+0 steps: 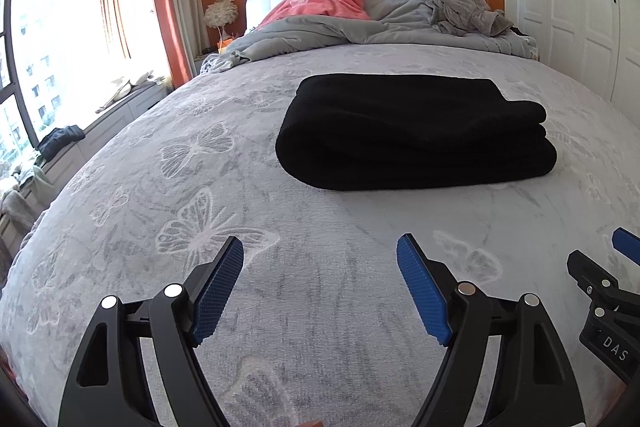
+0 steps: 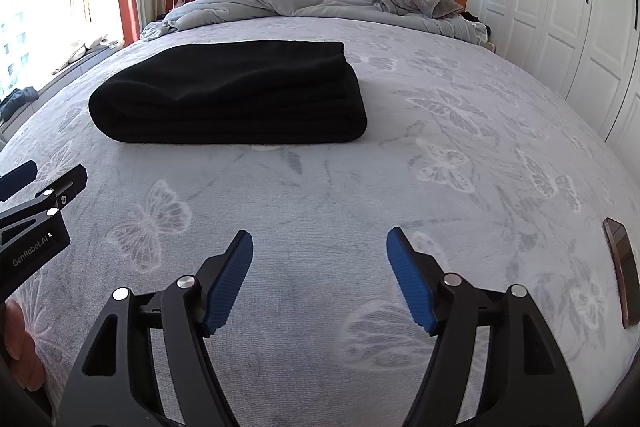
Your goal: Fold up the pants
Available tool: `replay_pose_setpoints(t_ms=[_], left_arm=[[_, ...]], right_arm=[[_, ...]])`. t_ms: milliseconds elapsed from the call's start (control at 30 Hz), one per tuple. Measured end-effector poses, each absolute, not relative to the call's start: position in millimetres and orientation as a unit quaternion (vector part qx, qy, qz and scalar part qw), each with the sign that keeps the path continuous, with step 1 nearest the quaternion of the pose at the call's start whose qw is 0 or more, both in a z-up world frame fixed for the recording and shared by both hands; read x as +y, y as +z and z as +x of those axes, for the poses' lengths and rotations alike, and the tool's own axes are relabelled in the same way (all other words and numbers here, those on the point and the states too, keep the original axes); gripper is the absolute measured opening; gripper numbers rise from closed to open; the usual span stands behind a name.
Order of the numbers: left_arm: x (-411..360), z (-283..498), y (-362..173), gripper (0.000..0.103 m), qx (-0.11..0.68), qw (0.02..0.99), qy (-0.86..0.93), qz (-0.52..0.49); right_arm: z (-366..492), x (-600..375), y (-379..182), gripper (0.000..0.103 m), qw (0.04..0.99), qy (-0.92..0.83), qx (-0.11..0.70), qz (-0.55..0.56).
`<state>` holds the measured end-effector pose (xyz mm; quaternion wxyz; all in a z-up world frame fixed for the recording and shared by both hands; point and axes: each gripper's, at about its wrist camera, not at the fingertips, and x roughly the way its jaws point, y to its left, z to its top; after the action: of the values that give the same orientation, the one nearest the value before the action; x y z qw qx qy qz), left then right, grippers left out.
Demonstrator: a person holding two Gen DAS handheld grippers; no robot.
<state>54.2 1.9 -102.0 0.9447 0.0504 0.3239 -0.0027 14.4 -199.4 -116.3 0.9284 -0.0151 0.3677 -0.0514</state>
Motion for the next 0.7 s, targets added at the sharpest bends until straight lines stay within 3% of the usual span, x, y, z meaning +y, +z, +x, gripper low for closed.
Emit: replay_pose_setpoints(t_ms=[700], left_arm=[[1.9, 54.5, -101.7, 0.075, 0.324, 0.945, -0.002, 0.05]], right_arm=[[15.9, -200.1, -116.0, 0.068, 0.929, -0.051, 0.367, -0.016]])
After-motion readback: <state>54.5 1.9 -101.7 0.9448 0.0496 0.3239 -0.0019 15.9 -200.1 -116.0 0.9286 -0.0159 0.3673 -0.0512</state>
